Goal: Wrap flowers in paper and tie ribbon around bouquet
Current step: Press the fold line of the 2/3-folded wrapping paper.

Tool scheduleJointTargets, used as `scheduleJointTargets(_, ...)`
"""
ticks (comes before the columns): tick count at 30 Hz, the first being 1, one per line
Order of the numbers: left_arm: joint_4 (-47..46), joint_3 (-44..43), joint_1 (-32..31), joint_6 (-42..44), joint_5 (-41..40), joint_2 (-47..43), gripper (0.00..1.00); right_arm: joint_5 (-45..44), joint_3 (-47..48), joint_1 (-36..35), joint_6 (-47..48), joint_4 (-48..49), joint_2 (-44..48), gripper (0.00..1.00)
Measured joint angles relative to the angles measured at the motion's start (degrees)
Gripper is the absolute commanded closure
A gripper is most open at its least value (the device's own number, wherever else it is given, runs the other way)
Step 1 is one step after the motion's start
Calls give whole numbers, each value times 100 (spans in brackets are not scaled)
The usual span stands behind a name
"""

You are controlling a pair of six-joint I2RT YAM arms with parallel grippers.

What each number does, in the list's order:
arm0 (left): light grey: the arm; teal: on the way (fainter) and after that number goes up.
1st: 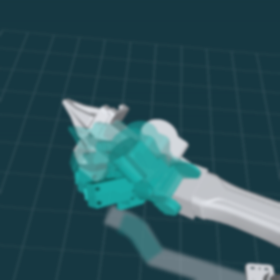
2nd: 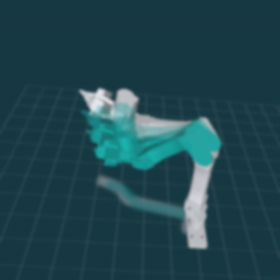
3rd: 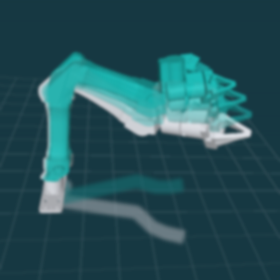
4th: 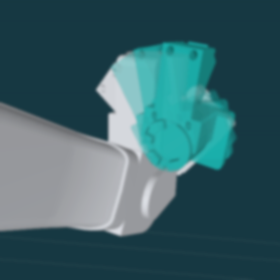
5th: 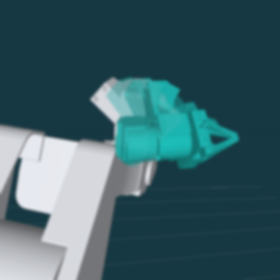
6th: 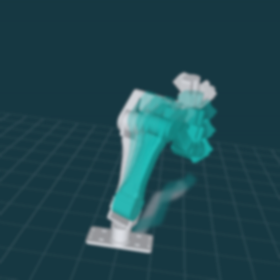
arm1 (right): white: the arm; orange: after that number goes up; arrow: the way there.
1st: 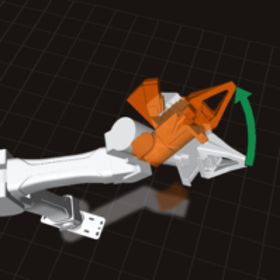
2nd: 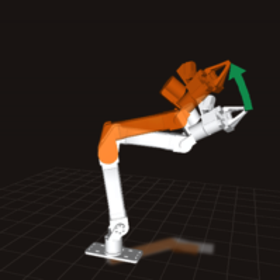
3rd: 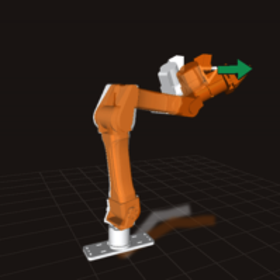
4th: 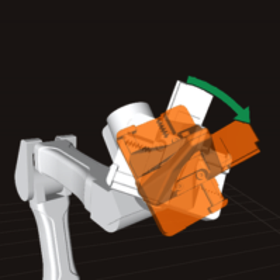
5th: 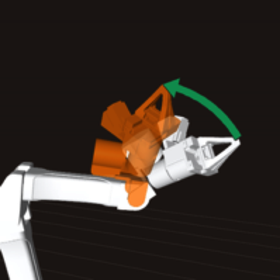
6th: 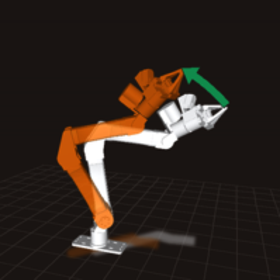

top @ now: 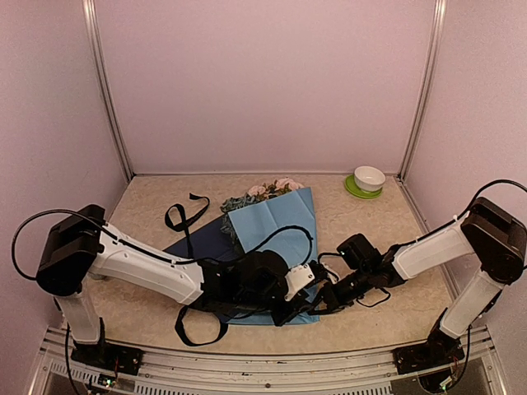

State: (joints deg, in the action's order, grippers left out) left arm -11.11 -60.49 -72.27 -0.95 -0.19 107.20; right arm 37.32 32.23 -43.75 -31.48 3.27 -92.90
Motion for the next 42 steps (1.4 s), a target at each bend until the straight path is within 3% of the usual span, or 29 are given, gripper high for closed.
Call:
scheduleJointTargets(8,739,-330,-166,63,-129,713,84,-17,20,-2,-74,-42,0,100)
scheduleJointTargets(17,734,44,-216,-302,-181,555,84,-33,20,-2,-98,-55,2,100)
scheduleJointTargets(31,734,1108,-254,-1871,-328,-282,90,-85,166,-2,-72,-297,-28,100)
scheduleJointTargets(42,1469,1665,-424,-3526,-332,-1025,92,-70,271,-2,28,-455,-74,100)
